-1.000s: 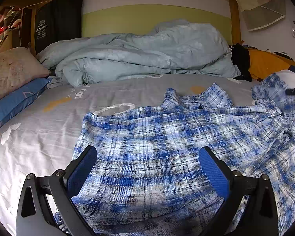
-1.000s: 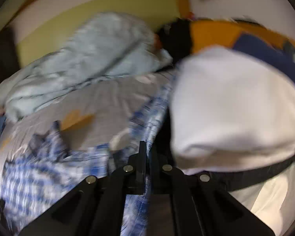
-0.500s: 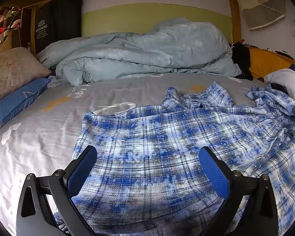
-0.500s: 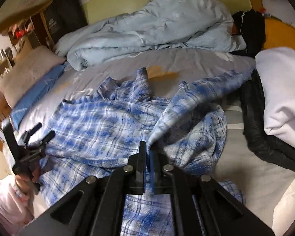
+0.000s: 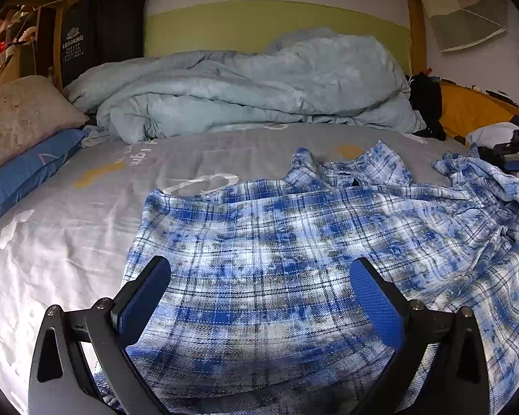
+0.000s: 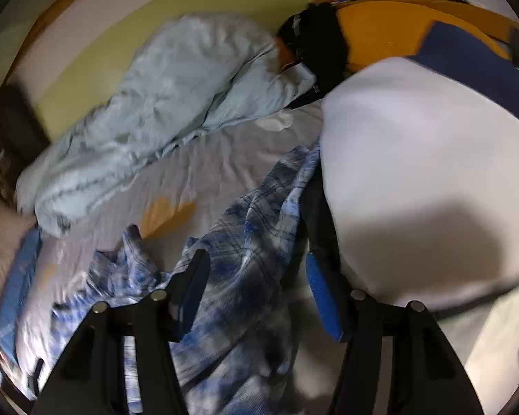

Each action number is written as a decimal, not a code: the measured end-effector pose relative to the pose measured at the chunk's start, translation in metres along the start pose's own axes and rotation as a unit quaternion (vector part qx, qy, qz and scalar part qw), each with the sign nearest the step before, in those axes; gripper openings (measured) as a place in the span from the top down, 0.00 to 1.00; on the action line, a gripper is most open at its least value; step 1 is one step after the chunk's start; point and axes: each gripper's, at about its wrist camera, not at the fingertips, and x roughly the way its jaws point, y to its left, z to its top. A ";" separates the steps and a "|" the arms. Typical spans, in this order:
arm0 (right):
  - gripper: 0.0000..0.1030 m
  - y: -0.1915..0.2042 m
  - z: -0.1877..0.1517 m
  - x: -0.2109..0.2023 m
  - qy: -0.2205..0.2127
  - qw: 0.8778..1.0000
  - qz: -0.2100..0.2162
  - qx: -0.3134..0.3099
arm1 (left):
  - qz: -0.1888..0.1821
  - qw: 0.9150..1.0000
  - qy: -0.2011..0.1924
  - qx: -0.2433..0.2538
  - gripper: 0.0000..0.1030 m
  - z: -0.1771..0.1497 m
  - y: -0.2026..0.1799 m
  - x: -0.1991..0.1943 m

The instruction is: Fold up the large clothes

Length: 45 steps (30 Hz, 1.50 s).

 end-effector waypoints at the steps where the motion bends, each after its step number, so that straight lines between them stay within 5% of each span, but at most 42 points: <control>1: 0.46 0.002 0.002 0.009 0.010 1.000 -0.001 -0.013 | -0.001 1.000 0.002 -0.001 0.00 0.000 0.000 0.001; 8: 0.38 0.027 -0.004 0.045 0.015 0.996 -0.055 -0.070 | -0.003 1.000 0.010 -0.005 0.00 -0.001 0.001 0.004; 9: 0.44 0.027 -0.006 0.046 0.014 0.995 -0.066 -0.074 | -0.004 1.000 0.012 -0.005 0.00 -0.001 0.001 0.005; 11: 0.97 0.027 -0.009 0.045 0.008 0.994 -0.075 -0.075 | -0.004 1.000 0.015 -0.007 0.00 -0.001 0.001 0.006; 18: 0.98 0.030 -0.006 0.002 -0.055 0.996 -0.002 -0.067 | -0.003 1.000 0.017 -0.009 0.00 -0.001 0.001 0.009; 22: 0.98 0.043 -0.011 -0.023 -0.020 0.995 0.085 -0.045 | -0.004 1.000 0.017 -0.010 0.00 -0.001 0.002 0.009; 25: 0.98 0.070 -0.032 -0.036 -0.001 0.988 0.118 -0.103 | -0.004 1.000 0.016 -0.010 0.00 -0.001 0.002 0.008; 29: 0.96 0.097 -0.058 -0.015 0.080 0.970 0.163 -0.163 | -0.002 1.000 0.015 -0.011 0.00 -0.001 0.003 0.008; 31: 0.94 0.101 -0.066 -0.009 0.080 0.972 0.127 -0.181 | -0.001 1.000 0.016 -0.011 0.00 -0.001 0.003 0.008; 33: 0.75 0.101 -0.067 -0.008 0.079 0.973 0.111 -0.187 | -0.002 1.000 0.017 -0.012 0.00 -0.001 0.004 0.009; 34: 0.64 0.098 -0.065 -0.010 0.075 0.974 0.114 -0.181 | -0.003 1.000 0.017 -0.013 0.00 -0.001 0.004 0.008; 39: 0.40 0.070 -0.039 -0.027 0.021 0.989 0.106 -0.103 | -0.004 1.000 0.022 -0.015 0.00 -0.002 0.005 0.010; 42: 0.39 0.047 -0.031 -0.028 -0.008 0.997 0.064 -0.051 | -0.005 1.000 0.024 -0.016 0.00 -0.001 0.005 0.011; 45: 0.38 0.023 -0.024 -0.013 0.010 0.999 0.049 0.001 | -0.005 1.000 0.025 -0.016 0.00 -0.001 0.005 0.011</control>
